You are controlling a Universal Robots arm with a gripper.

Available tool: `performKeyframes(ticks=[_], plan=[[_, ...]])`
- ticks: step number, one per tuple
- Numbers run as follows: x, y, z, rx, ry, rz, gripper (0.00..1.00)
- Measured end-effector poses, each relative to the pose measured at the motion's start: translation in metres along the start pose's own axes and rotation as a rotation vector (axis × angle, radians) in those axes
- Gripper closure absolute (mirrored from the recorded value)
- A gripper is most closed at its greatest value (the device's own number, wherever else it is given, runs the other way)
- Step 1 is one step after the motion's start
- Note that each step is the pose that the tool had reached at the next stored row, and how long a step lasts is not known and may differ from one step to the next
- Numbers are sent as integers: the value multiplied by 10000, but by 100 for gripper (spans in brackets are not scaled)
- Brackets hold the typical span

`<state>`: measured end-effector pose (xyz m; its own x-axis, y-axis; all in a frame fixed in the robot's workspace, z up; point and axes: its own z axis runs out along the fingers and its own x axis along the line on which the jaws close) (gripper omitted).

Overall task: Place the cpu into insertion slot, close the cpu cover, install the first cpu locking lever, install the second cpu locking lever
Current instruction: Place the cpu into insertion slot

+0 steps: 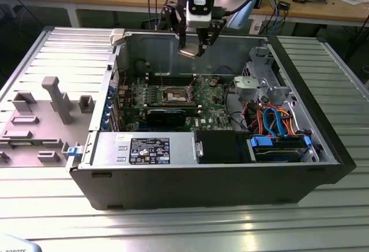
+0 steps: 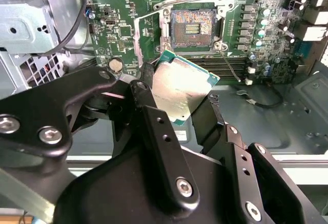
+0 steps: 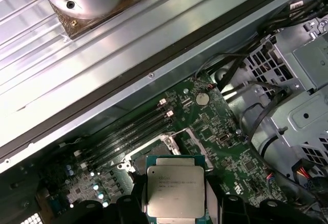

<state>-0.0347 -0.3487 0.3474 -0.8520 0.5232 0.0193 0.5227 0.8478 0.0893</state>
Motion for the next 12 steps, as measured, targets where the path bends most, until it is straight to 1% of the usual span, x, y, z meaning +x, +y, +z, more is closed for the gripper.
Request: performKeyframes(ticks=[2,5,12], plan=[[0,0,3,-2,-8,96,46],[0,-1,12,-7,-32,360,46],[0,-2,26,-14,-64,719,46]])
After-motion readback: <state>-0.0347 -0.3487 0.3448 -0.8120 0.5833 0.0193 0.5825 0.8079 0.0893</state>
